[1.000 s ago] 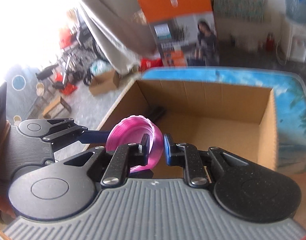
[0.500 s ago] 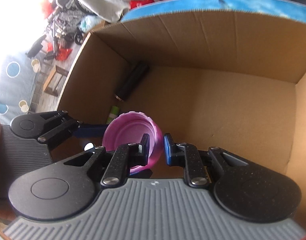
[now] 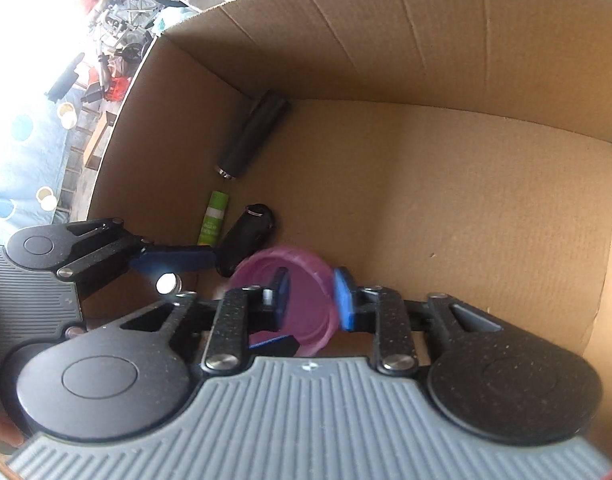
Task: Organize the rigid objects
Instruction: 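Carry the pink cup into the box and open the right tool, then move the open right tool back out of the box to the table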
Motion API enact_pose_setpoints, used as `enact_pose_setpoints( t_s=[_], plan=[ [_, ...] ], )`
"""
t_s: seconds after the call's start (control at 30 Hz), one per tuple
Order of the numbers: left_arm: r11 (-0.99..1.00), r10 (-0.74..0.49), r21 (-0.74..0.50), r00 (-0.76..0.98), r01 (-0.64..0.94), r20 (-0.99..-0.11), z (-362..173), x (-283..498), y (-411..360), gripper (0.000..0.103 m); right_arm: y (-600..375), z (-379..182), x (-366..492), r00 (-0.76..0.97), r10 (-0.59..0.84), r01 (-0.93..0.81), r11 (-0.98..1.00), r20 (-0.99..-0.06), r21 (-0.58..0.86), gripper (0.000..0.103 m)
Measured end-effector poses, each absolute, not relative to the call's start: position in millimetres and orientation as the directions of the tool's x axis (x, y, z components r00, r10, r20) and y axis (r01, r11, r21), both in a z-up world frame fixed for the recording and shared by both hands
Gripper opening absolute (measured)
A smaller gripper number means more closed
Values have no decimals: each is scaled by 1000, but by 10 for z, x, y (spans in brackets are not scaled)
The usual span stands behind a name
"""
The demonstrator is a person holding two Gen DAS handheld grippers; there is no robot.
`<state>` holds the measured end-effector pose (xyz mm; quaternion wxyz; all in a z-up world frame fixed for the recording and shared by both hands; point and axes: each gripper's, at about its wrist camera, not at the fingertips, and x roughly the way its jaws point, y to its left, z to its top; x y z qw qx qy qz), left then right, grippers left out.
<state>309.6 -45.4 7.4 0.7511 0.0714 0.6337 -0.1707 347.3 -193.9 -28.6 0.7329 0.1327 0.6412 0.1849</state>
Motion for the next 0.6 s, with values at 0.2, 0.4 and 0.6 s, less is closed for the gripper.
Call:
enact_pose_setpoints(
  t_s=[0.2,0.4,0.6],
  plan=[
    [934,-169,-86,219,346,-961,315,2961,-479,81,-2019,-51,3399,190,452,-109,892,-871,439,33],
    [923,-229,-90,348,374,-909,824,2625,-437,86,-2282,538,2903,395,484,-143,872,-781,468,51],
    [906,-298,-97,459,413,-837,1214,2033,-415,92,-2644,1107,2017,621,437,-158,883,-651,442,77]
  ],
)
